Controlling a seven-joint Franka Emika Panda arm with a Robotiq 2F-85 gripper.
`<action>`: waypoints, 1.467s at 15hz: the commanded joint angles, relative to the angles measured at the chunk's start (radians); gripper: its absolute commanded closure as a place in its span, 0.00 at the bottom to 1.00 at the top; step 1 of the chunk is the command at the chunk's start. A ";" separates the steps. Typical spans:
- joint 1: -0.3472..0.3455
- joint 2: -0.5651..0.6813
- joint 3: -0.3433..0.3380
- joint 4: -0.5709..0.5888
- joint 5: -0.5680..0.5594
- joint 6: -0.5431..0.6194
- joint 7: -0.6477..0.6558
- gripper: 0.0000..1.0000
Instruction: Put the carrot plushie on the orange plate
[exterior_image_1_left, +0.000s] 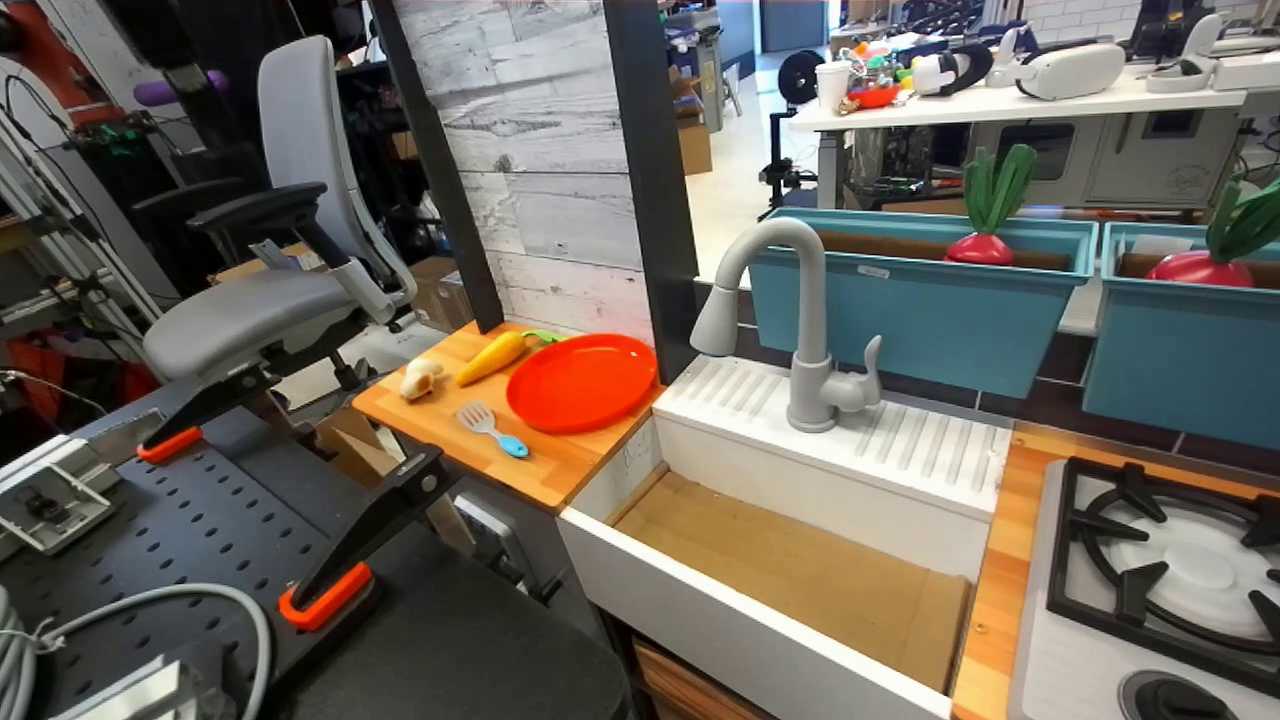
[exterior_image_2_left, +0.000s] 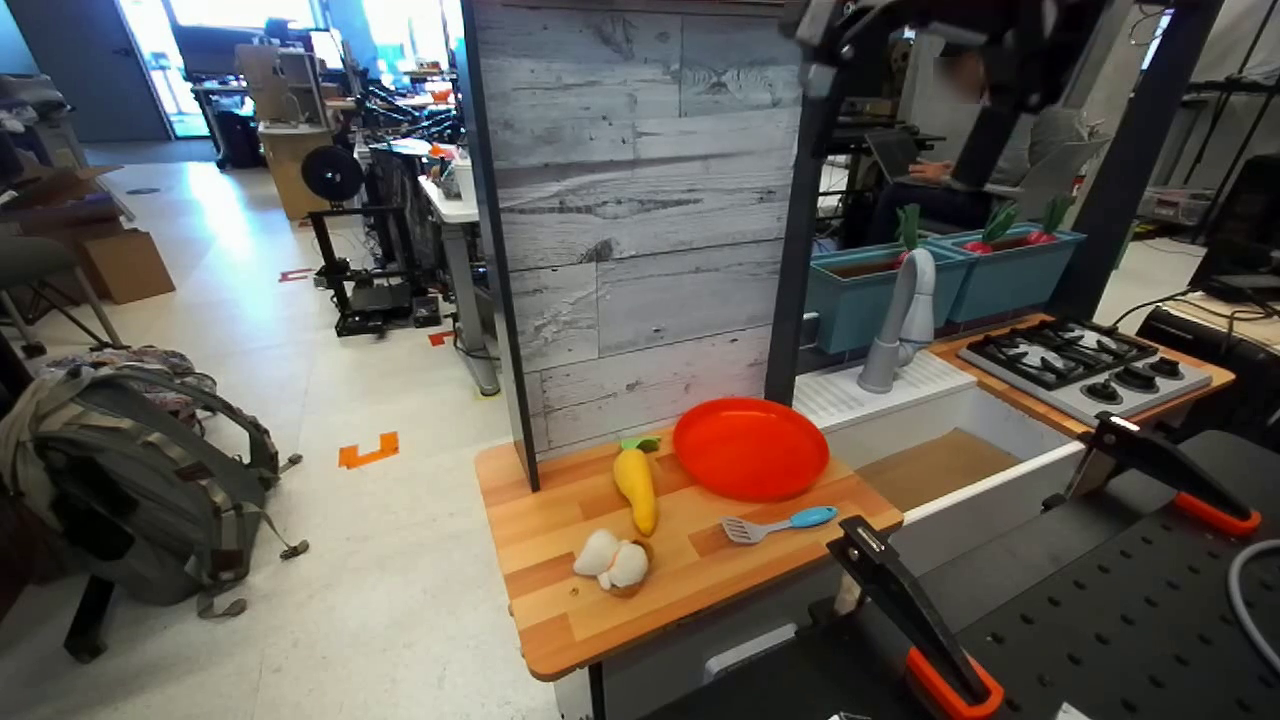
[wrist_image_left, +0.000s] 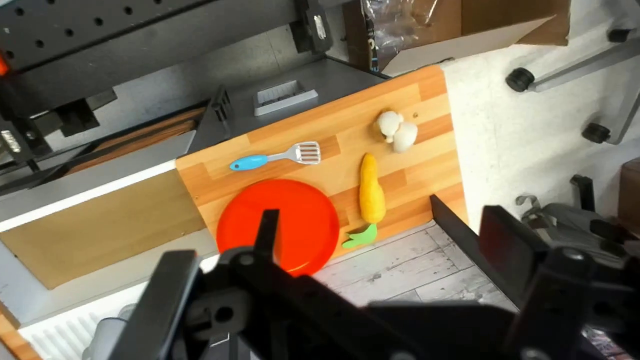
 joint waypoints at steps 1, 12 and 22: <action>0.011 0.259 0.042 0.130 -0.003 0.151 0.111 0.00; 0.253 0.843 -0.169 0.519 -0.175 0.373 0.422 0.00; 0.301 0.924 -0.200 0.570 -0.153 0.341 0.410 0.00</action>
